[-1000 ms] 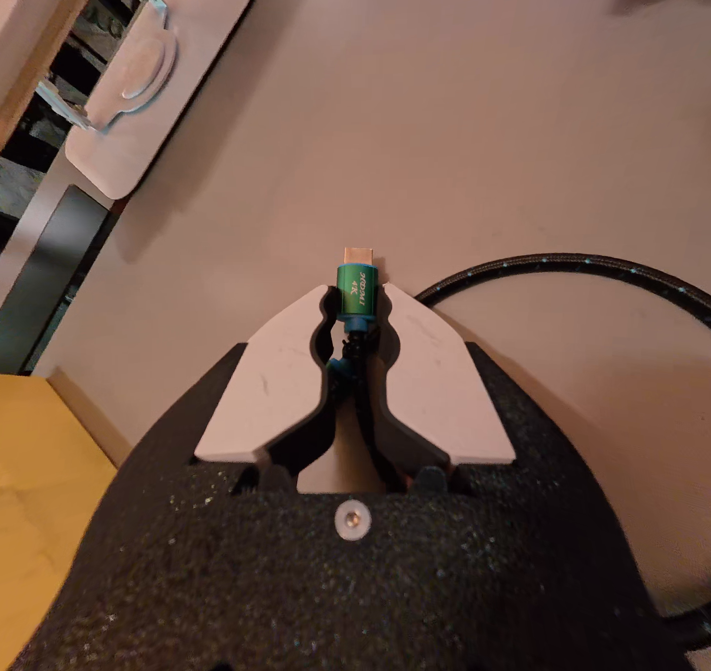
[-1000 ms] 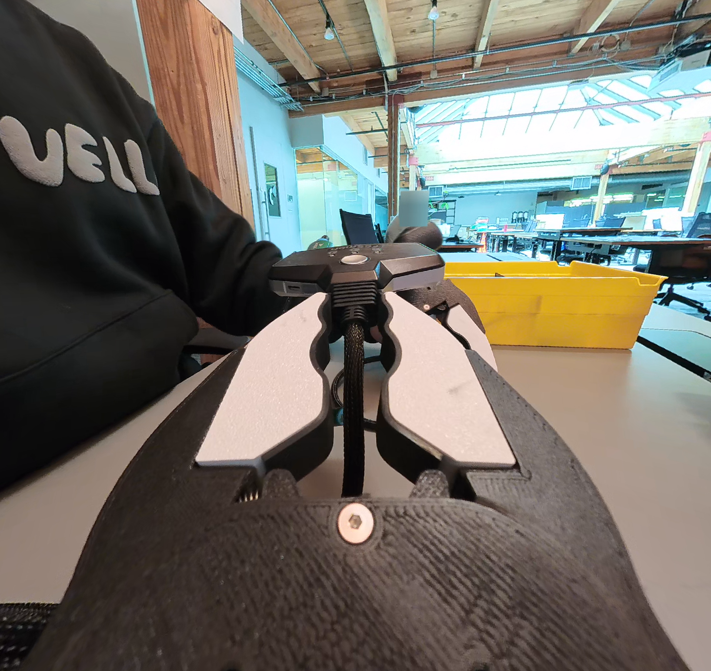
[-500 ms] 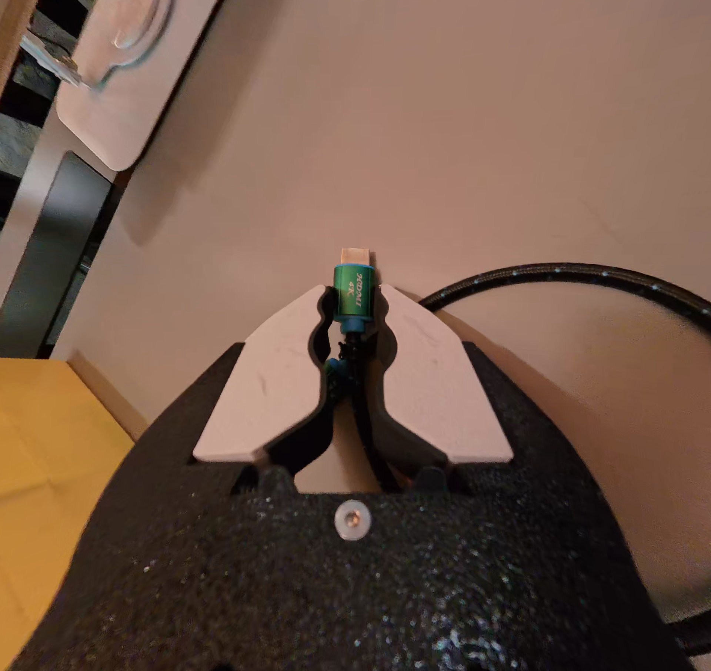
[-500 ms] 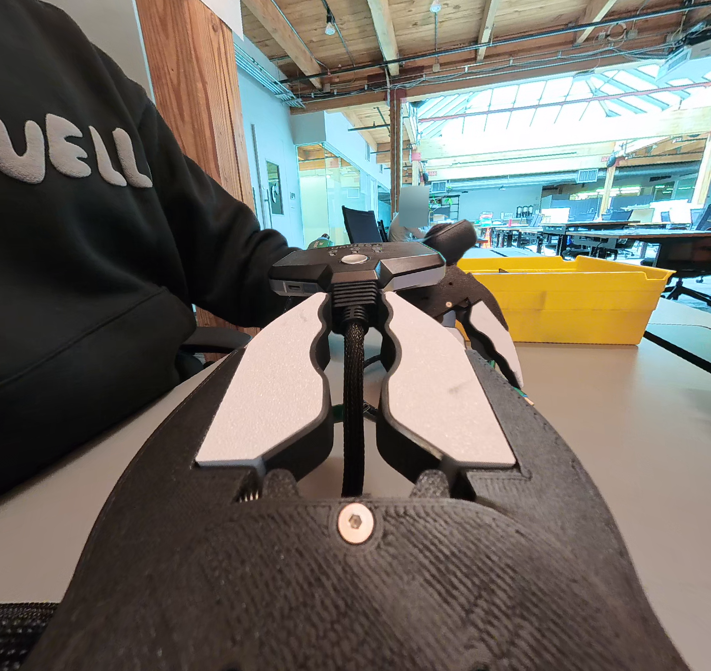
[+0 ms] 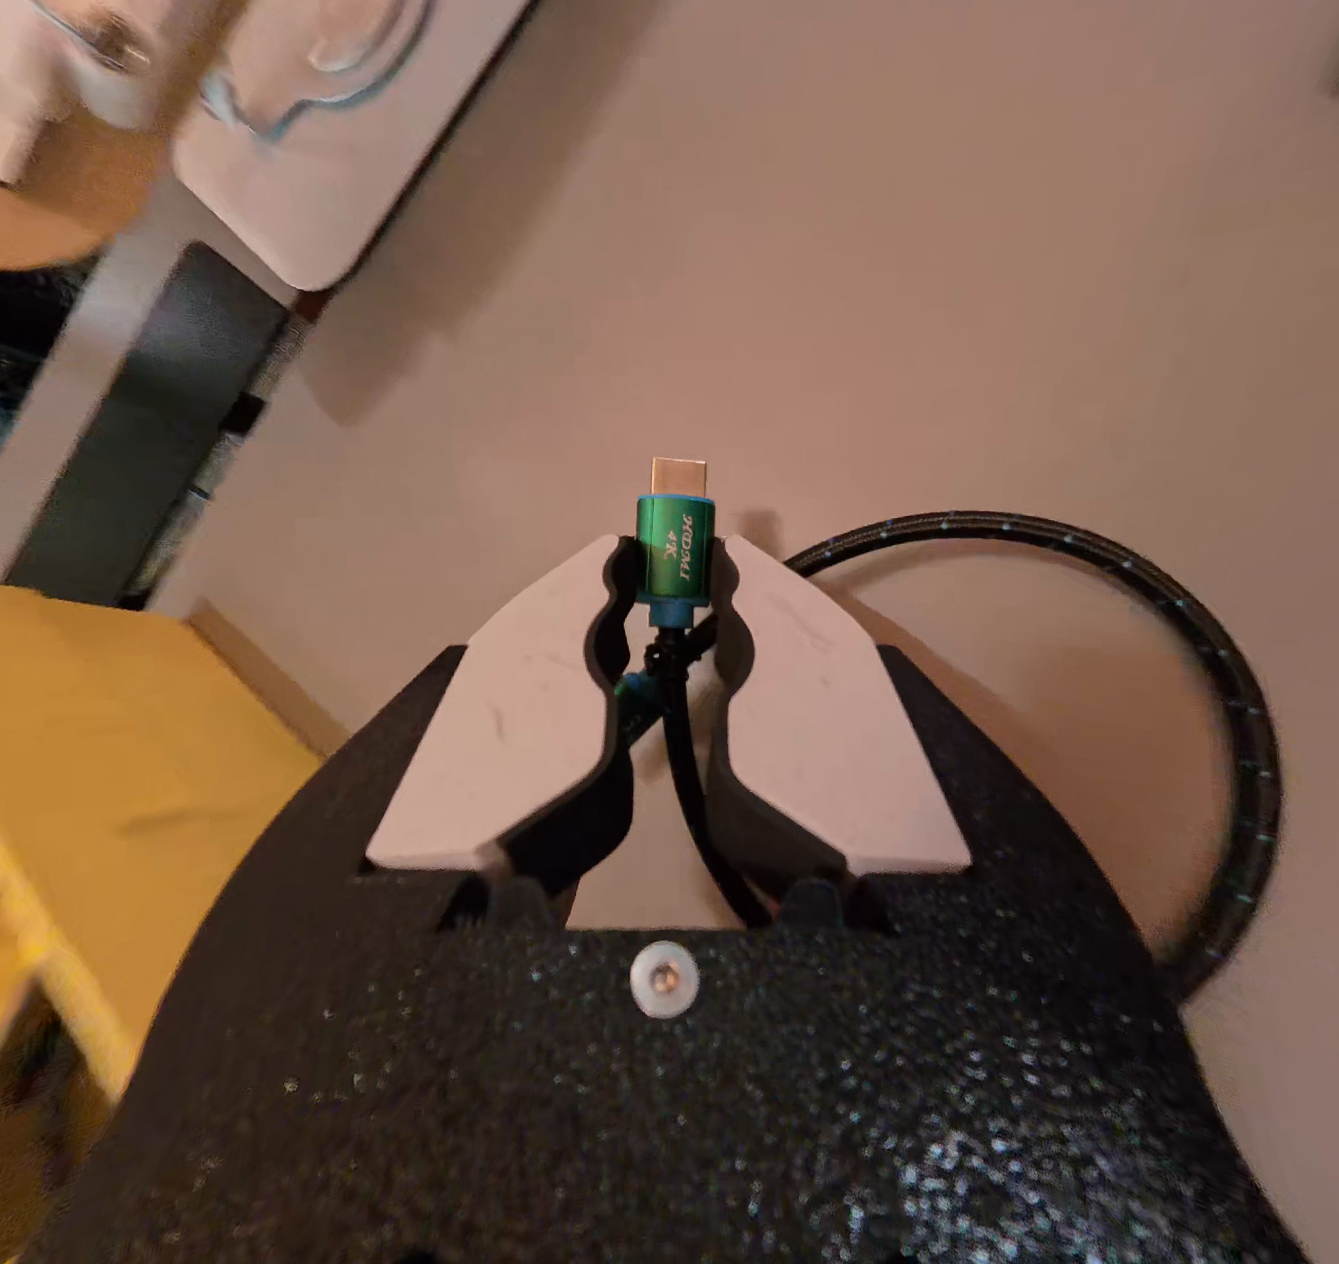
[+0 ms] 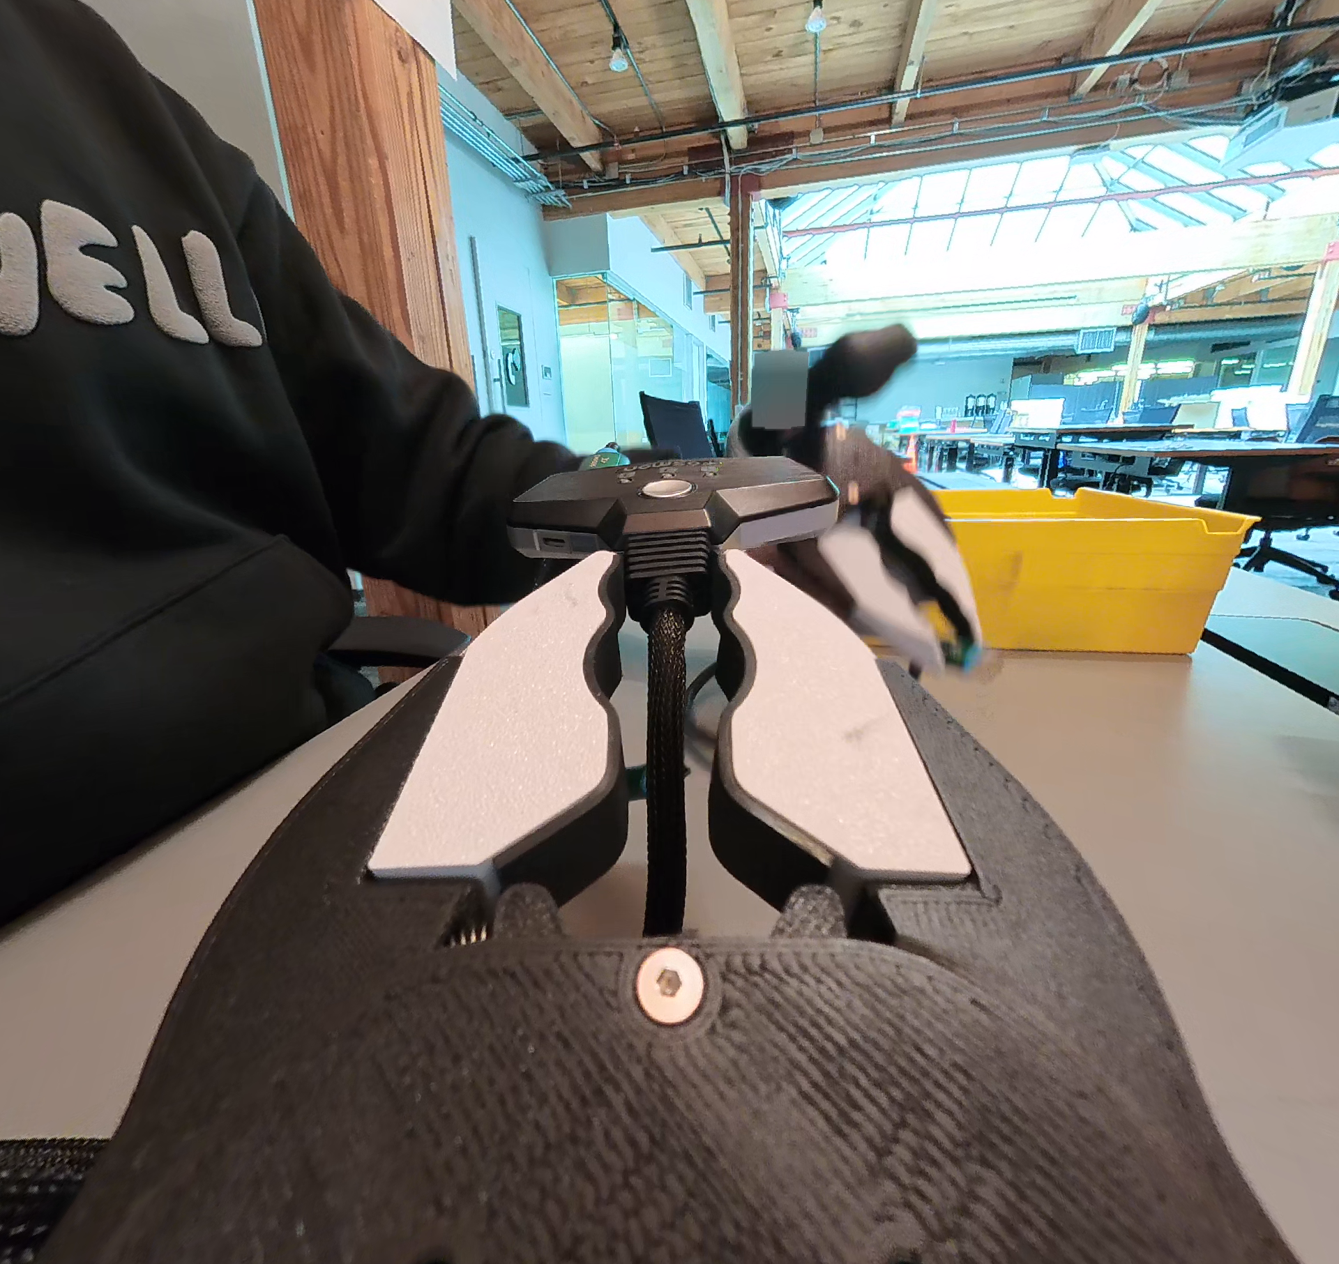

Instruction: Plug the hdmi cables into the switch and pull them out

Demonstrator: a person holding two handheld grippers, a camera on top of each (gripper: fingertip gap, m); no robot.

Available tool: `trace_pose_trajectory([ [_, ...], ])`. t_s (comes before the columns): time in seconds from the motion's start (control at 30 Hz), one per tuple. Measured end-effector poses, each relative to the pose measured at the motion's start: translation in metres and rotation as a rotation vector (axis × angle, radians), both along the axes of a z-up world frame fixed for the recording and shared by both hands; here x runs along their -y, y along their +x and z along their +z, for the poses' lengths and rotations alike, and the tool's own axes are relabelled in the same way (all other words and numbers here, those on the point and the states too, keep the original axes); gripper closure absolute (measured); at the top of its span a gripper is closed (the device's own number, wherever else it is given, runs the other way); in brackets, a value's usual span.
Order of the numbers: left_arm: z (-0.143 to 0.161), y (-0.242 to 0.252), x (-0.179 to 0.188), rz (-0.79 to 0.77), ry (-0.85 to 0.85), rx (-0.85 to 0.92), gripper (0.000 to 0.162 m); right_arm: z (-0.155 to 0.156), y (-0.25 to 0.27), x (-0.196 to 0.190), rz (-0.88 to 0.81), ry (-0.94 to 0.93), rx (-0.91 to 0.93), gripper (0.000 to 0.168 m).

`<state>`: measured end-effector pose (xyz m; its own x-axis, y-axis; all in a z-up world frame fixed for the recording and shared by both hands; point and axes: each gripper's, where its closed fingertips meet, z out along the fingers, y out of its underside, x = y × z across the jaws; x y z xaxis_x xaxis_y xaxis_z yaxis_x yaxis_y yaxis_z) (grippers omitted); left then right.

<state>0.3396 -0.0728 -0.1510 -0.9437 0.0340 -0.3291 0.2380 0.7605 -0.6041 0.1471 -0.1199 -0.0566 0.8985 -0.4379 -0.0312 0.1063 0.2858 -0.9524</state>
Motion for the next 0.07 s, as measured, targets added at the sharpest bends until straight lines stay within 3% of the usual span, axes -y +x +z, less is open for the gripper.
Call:
trace_pose_trajectory([
  [0.07, 0.038, 0.010, -0.011, -0.017, 0.008, 0.057, 0.142, 0.000, 0.000, 0.000, 0.001, 0.003, 0.001, 0.146],
])
